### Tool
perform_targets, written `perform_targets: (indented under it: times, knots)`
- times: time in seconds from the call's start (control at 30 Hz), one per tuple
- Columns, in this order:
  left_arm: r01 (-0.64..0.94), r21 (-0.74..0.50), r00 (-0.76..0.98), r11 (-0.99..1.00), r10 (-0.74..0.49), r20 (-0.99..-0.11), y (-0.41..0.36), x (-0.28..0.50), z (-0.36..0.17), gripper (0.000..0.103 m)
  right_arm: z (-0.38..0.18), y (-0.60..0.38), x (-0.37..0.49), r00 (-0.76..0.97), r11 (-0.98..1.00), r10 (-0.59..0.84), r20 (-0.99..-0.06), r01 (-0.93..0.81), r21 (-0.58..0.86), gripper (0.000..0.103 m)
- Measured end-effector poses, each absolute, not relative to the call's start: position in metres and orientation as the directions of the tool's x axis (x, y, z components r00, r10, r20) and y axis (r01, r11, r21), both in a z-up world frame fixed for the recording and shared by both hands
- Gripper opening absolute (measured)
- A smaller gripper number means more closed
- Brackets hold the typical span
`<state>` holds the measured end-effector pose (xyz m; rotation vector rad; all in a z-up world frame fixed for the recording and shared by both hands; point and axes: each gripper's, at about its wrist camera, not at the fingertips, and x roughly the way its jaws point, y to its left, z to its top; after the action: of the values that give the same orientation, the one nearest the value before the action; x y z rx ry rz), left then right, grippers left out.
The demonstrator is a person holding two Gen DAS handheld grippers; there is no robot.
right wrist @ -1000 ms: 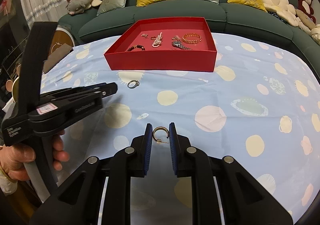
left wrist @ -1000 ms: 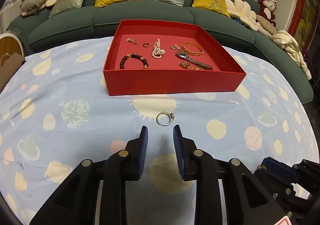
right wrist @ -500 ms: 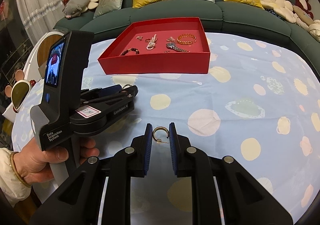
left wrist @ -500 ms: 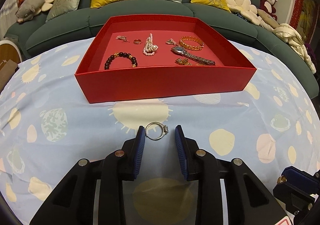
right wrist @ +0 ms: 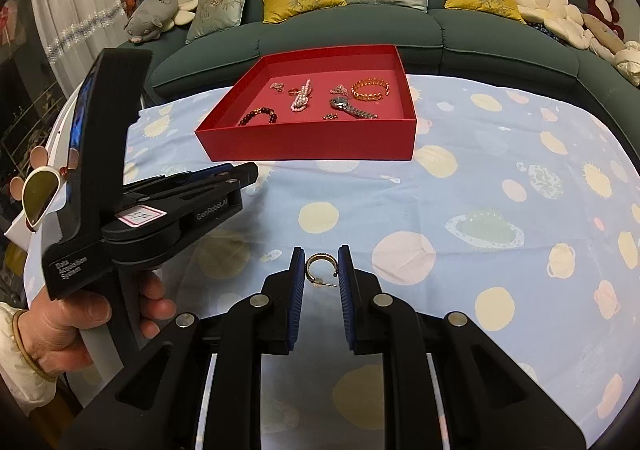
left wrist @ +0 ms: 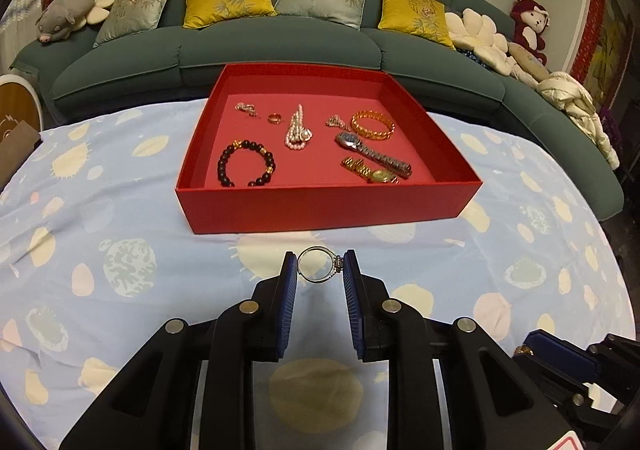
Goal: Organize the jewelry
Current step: 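Carry the hoop earring and silver ring toward the red tray with both tools, then lower the earring and ring into the tray and open both tools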
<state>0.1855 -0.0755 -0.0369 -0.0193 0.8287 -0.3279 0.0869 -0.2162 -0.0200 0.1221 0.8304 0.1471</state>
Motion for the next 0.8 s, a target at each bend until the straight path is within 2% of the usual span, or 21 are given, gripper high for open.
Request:
perform_targets:
  times: [0.2,0.4,0.57,0.8]
  knots:
    - [0.308,-0.158,0.662,0.938,-0.33,-0.673,-0.072,0.18,0.005,0.021,0.003,-0.217,0.096,0.702,0.983,0.173,-0.691,-0.085,0.16,0.016]
    - [0.325,-0.106,0.701,0.94,-0.315,-0.64,-0.063,0.189,0.033,0.021,0.037,-0.218,0.117,0.754,0.985,0.166,-0.635,-0.094,0.145,0.016]
    - [0.314,-0.097,0.72,0.944,-0.304,-0.624,-0.054,0.218,0.046,0.021,0.059,-0.213,0.149,0.785,0.982,0.183,-0.592,-0.123,0.14,0.016]
    - [0.308,-0.051,0.758,0.95,-0.277,-0.59,-0.058,0.271,0.061,0.021,0.072,-0.215,0.213,0.792,0.981,0.188,-0.581,-0.127,0.144,0.016]
